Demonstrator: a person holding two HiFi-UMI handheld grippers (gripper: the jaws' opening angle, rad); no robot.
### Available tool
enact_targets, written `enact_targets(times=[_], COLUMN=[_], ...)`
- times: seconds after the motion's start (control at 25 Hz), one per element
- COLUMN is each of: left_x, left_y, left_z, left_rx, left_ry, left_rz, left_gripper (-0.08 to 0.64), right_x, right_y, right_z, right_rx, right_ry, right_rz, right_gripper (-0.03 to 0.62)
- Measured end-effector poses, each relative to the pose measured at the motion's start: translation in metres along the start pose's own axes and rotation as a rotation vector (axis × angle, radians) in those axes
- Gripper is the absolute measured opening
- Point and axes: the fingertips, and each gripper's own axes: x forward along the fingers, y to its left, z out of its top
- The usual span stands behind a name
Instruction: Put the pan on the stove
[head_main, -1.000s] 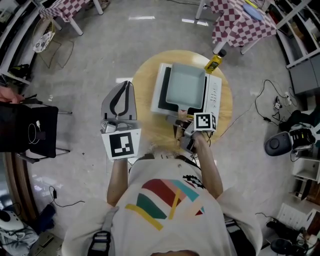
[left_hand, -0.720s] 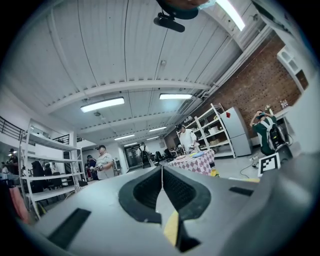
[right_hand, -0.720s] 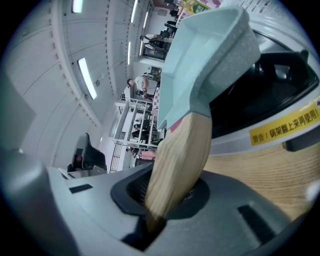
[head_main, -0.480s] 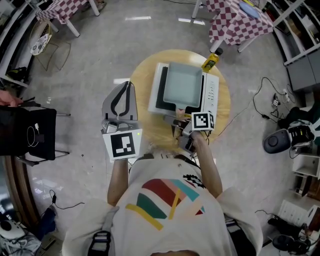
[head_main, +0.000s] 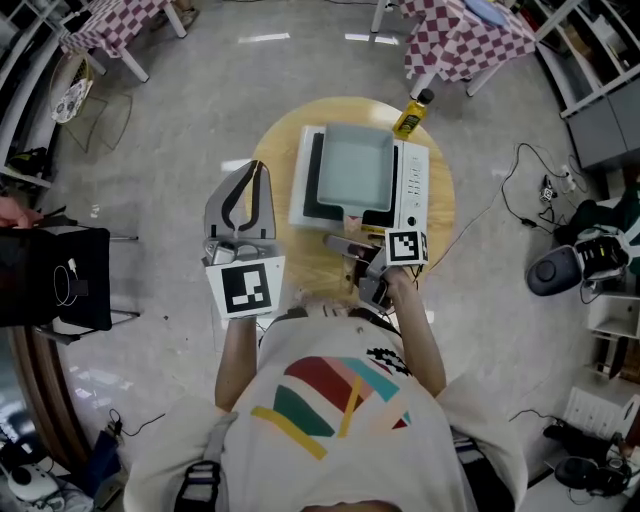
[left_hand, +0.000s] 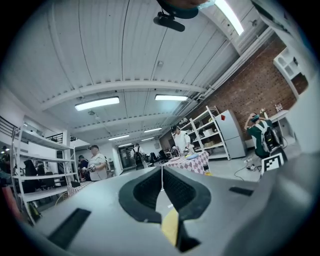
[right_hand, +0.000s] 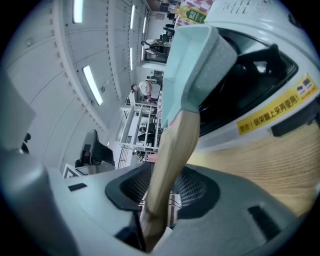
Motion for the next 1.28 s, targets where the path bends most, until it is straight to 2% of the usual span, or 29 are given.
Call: enact_targets(times=[0.2, 0.76, 0.88, 0.96, 1.04, 1.08, 1.16, 1.28], left_x=[0.007, 0.025, 0.028, 0.029, 0.03, 0.029, 0.028, 0.029], left_y=[-0.009, -0.036, -0.043, -0.046, -0.048, -0.048, -0.048, -0.049], left_z=[0.003, 0.009, 0.012, 0.013, 0.015, 0.016, 0.016, 0.015], left_rx=[-0.004, -0.013, -0.014, -0.015, -0.016, -0.017, -0.018, -0.015], left_ry=[-0.009, -0.028, -0.034, -0.036, -0.041, -0.042, -0.042, -0.042], left_rz=[-0.022, -0.075, -0.088, -0.093, -0.095, -0.096, -0.095, -0.094], left_gripper=[0.008, 0.008, 0.008, 0.008, 0.008, 0.008, 0.008, 0.008], right_x=[-0.015, -0.064, -0.081, -0.087, -0.094, -0.096, -0.101, -0.107], right_y=[0.008, -0.005, -0.013, -0.014, -0.015, -0.015, -0.014, -0.013], right_z=[-0.001, 0.008, 0.011, 0.015, 0.017, 0.018, 0.02, 0.03], right_rx=[-0.023, -0.002, 0.018, -0.003, -0.024, -0.035, -0.066, -0.133], right_ry=[0.0, -0.125, -0.159, -0.179, -0.187, -0.187, -0.196, -0.215], right_rz=[-0.008, -0.01, -0.055, -0.043, -0.067, -0.084, -0.121, -0.196], right_gripper=[0.15, 0.15, 0.15, 0.15, 0.15, 0.144, 0.089, 0.075])
